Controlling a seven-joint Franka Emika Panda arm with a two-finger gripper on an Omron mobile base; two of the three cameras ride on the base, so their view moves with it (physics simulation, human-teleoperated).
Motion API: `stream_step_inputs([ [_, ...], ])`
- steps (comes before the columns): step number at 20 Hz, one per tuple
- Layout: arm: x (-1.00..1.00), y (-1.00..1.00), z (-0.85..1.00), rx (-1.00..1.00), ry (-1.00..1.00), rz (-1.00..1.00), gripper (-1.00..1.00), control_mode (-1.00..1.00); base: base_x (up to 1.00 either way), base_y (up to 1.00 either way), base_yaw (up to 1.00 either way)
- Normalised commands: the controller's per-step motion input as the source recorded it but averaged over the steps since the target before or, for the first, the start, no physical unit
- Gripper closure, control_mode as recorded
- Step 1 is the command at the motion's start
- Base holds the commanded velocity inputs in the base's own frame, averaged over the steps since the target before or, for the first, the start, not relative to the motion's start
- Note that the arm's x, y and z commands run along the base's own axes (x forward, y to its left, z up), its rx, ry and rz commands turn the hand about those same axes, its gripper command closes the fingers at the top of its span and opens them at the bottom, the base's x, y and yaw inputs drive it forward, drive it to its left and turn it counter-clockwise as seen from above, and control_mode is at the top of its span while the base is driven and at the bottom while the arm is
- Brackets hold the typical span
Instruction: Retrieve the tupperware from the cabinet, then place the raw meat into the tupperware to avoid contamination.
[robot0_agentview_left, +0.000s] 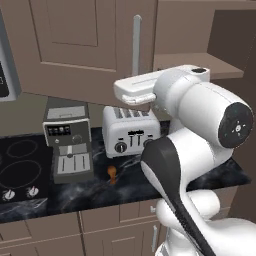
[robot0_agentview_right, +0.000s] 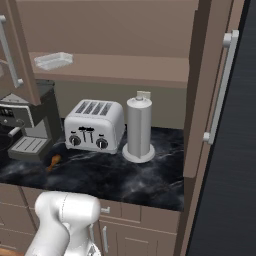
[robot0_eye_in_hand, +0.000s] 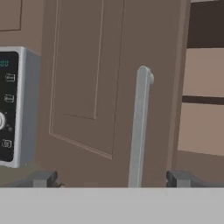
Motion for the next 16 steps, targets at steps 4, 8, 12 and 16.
stream_step_inputs([
  [4, -0.36, -0.32, 0.14, 0.00, -0.08, 0.03, -1.00, -1.00, 0.00, 0.00, 0.00],
  [8, -0.26, -0.37, 0.13, 0.00, -0.09, 0.01, -1.00, -1.00, 0.00, 0.00, 0.00],
  [12, -0.12, -0.41, 0.14, 0.00, -0.09, 0.01, -1.00, -1.00, 0.00, 0.00, 0.00],
  [16, -0.07, -0.42, 0.15, 0.00, -0.07, 0.01, -1.00, -1.00, 0.00, 0.00, 0.00],
])
